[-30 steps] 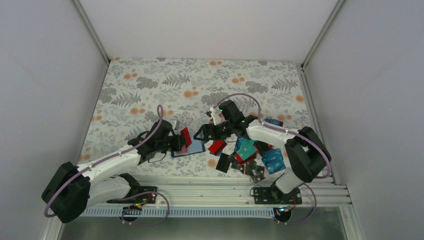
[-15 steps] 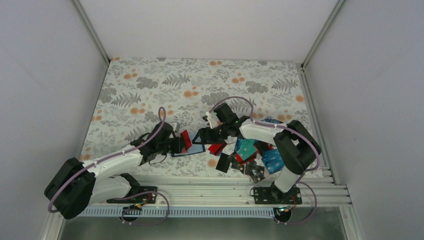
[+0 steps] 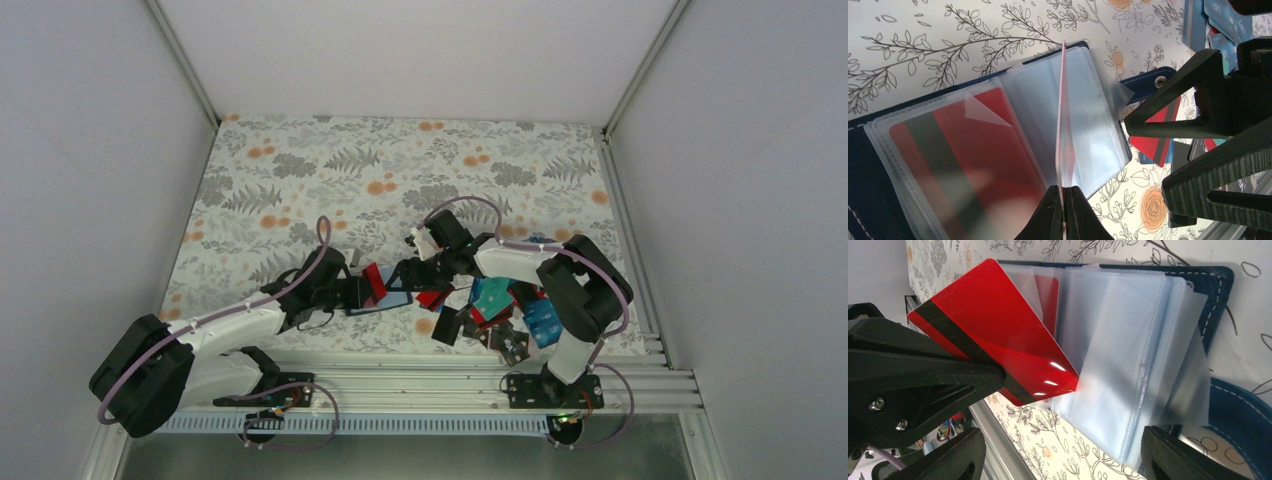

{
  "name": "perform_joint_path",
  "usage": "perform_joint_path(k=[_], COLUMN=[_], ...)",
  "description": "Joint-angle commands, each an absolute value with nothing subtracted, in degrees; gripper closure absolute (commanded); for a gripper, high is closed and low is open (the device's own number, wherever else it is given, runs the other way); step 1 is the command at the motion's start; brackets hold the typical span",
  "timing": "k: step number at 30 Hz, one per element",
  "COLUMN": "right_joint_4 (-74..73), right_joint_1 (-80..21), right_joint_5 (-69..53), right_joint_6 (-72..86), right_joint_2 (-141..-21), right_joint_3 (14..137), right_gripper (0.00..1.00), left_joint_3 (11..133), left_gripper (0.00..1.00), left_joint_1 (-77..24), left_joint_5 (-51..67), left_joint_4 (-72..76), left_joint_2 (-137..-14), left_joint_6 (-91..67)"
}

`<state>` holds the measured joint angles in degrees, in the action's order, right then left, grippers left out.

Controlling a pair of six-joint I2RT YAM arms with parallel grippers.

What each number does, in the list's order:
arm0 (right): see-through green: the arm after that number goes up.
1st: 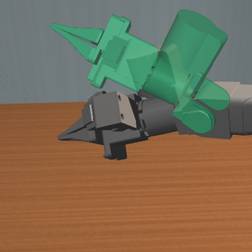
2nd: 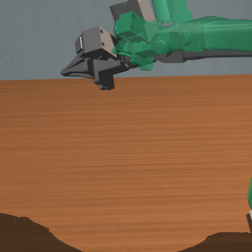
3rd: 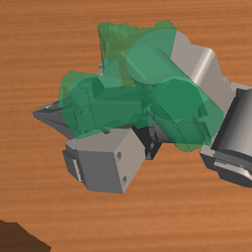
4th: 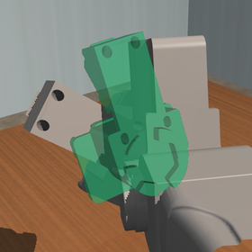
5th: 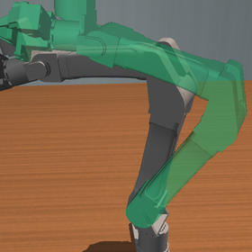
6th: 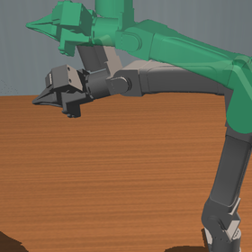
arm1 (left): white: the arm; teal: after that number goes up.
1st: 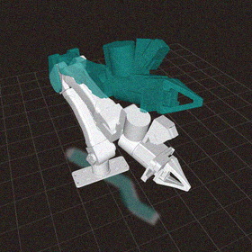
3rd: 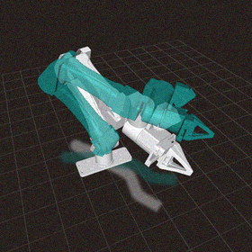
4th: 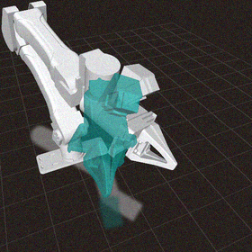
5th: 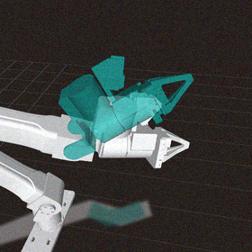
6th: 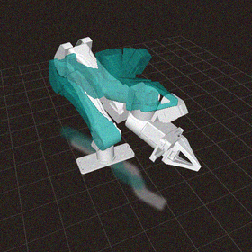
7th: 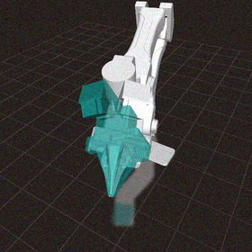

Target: Put the credit cards into the card holder

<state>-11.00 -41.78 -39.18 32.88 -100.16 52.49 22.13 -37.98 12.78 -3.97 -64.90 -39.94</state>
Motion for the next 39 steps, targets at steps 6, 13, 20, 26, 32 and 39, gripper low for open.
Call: perform_joint_path(k=[6, 13, 20, 26, 32, 39], right_joint_4=[-8.15, -7.23, -6.95, -6.95, -7.15, -7.36], right_joint_1=[-42.45, -42.45, -42.5, -42.45, -42.45, -42.45], right_joint_5=[-37.67, -37.27, -37.0, -37.0, -37.05, -36.95], right_joint_6=[33.43, 34.08, 34.41, 34.37, 34.28, 33.93], right_joint_2=[-101.89, -102.44, -101.91, -101.9, -102.3, -102.26], right_joint_3=[50.2, 49.12, 48.3, 48.34, 48.65, 48.86], right_gripper=[0.21, 0.22, 0.22, 0.22, 0.22, 0.22], left_joint_3=[19.04, 17.61, 17.55, 19.28, 20.91, 22.19], left_gripper=[0.97, 0.98, 0.97, 0.98, 0.98, 0.98], left_joint_1=[-37.62, -37.28, -36.62, -36.12, -35.48, -34.4], left_joint_5=[16.08, 18.98, 20.55, 21.4, 24.71, 27.14], left_joint_4=[-1.14, 3.44, 3.21, -0.35, -1.19, -1.08], left_joint_2=[-66.1, -68.7, -69.95, -70.54, -73.6, -77.91], left_joint_6=[-41.59, -44.06, -44.48, -43.59, -43.23, -41.9])
